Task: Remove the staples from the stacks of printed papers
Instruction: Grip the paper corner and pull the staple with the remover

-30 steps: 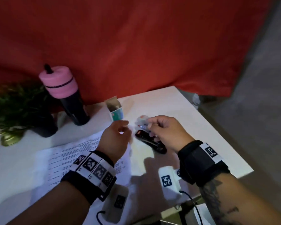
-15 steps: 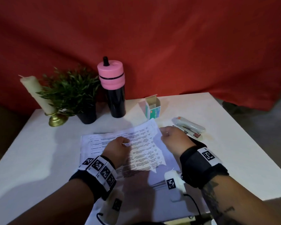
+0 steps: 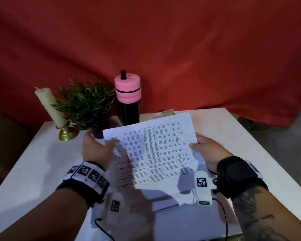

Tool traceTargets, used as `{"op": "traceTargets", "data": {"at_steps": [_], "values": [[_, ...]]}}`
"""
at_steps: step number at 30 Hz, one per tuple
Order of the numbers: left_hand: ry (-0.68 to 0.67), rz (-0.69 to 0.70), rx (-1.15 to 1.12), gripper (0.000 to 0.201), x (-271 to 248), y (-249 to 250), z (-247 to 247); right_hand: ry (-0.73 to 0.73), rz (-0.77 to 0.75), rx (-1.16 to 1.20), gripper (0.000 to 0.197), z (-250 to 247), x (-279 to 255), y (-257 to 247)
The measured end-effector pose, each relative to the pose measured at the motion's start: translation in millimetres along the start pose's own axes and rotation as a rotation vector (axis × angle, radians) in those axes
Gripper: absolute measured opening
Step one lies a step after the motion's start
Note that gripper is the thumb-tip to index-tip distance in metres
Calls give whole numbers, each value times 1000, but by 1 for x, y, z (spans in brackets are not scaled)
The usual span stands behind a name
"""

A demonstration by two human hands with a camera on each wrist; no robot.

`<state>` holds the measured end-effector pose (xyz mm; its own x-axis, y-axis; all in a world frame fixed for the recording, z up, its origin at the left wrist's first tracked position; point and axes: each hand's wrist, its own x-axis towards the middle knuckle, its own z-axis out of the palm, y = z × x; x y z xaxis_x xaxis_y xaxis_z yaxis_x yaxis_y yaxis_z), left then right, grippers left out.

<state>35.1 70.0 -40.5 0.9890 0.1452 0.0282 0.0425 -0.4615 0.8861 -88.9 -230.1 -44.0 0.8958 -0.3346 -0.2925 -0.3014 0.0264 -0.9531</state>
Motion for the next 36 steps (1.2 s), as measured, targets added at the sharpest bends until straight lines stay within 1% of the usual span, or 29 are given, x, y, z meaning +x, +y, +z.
{"op": "traceTargets", "data": {"at_steps": [1,2,3,4,6,7,8,9,10,11,12,13,15,16,17,19,20,21,22,24,25,26,27,29,31,32,33,35,36], "values": [[-78,-56,-181,51,2,6,-3,-43,4,34,32,-2,0,0],[-175,-122,-307,40,5,8,-4,-70,16,56,31,-4,3,4],[-271,-159,-358,33,7,11,-6,-81,31,37,29,-4,4,4],[-335,-185,-364,28,7,14,-7,-65,27,-43,24,-4,6,6],[-365,-165,-325,22,6,16,-4,18,-26,-407,14,-5,7,-1],[-352,-129,-292,21,7,14,-2,61,-48,-637,14,-7,5,-6],[-346,-84,-255,20,5,17,-2,103,-66,-844,16,-10,4,-9],[-338,-53,-229,19,5,17,-1,145,-64,-1003,27,-12,0,-12],[-333,-32,-206,18,4,18,-2,165,-44,-1105,42,-17,-2,-12],[-335,-13,-189,16,0,24,-3,160,-15,-1130,55,-22,-6,-11],[-331,4,-179,11,-2,26,-3,128,33,-1059,64,-25,-7,-7],[-326,25,-174,6,-5,29,-4,99,66,-966,62,-26,-10,-3],[-308,51,-171,8,-11,32,-6,136,73,-877,33,-24,-14,6],[-305,59,-167,9,-12,33,-8,166,82,-861,23,-23,-16,7],[-301,69,-165,10,-14,34,-10,185,88,-841,18,-24,-16,6],[-295,97,-162,10,-17,39,-16,242,94,-873,24,-26,-12,-3],[-290,114,-165,9,-19,43,-18,295,102,-912,27,-26,-10,-14],[-285,133,-175,10,-22,47,-20,360,73,-927,29,-26,-9,-26],[-280,153,-188,11,-26,53,-22,410,0,-897,29,-24,-12,-41],[-278,189,-224,14,-34,67,-24,464,-243,-691,22,-14,-22,-74],[-281,214,-225,12,-37,75,-25,467,-353,-538,21,-7,-29,-92],[-281,246,-213,11,-41,83,-26,440,-438,-364,21,3,-38,-110],[-279,275,-196,14,-45,91,-27,392,-504,-186,19,13,-44,-124],[-279,331,-180,28,-56,108,-28,265,-549,135,15,37,-57,-149],[-290,397,-184,37,-66,122,-29,181,-567,366,10,61,-67,-164],[-304,433,-188,40,-71,127,-30,165,-601,413,15,71,-71,-169],[-318,470,-188,44,-76,133,-31,161,-642,402,21,79,-75,-172],[-325,520,-194,49,-83,140,-33,183,-721,317,25,92,-82,-174],[-323,536,-212,48,-86,143,-34,193,-747,282,28,96,-83,-173]]}}
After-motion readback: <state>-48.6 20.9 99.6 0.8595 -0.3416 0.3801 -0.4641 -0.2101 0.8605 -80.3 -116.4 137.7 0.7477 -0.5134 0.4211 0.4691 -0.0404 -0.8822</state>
